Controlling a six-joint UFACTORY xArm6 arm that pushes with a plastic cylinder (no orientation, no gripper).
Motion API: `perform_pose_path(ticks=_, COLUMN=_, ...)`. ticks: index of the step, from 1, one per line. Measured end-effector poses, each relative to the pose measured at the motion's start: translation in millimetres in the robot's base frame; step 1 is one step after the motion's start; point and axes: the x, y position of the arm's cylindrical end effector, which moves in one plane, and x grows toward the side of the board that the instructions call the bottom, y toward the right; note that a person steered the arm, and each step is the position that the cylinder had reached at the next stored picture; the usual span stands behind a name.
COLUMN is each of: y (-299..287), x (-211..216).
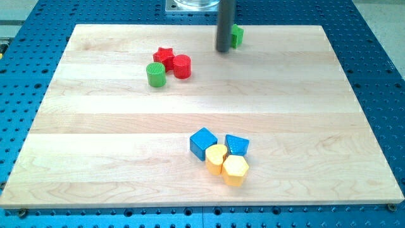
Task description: Place the green star to the top right of the board
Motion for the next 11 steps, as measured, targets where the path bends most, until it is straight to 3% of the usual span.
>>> perform_pose_path(ticks=2, y=13.3, x=-31.7)
perform_pose_path(ticks=4, y=143.3, x=-27.0)
perform_pose_path(ticks=5, y=107.3, x=-30.3)
perform_pose_path(ticks=6, y=110.4, x=-65.7)
perform_pose_path(ticks=8, y=179.9, x=-53.4)
perform_pose_path(ticks=9, y=169.2, x=11.2)
perform_pose_path(ticks=10, y=217.4, x=10.6)
perform_pose_path(ticks=11, y=219.0, x=-13.5)
